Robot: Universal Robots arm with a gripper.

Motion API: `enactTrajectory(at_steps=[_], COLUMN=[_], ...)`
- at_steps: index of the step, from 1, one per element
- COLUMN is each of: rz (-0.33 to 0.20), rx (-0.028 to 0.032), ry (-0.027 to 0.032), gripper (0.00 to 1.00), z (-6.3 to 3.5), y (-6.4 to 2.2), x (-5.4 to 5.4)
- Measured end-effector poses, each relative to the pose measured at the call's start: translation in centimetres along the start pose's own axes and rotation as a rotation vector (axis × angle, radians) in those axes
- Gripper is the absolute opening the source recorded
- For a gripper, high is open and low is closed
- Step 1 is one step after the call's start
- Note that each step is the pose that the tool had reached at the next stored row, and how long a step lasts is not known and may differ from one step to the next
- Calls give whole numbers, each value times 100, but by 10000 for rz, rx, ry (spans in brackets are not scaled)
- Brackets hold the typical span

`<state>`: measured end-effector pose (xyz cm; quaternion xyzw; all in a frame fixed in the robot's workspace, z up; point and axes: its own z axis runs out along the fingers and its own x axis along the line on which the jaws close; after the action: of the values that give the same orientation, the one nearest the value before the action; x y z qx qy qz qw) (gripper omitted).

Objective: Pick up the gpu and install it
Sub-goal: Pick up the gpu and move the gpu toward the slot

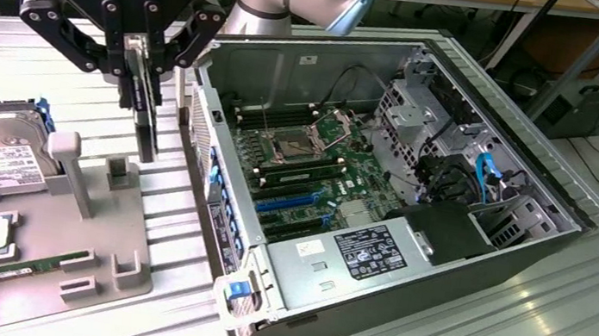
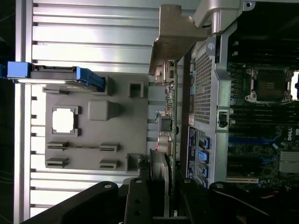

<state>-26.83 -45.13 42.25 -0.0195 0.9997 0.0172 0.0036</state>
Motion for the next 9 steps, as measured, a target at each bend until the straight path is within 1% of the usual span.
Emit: enactTrajectory(at_steps=[9], rz=[0], rx=[0], ry=[0], gripper=[28], z=[3], y=[-4], x=[-93])
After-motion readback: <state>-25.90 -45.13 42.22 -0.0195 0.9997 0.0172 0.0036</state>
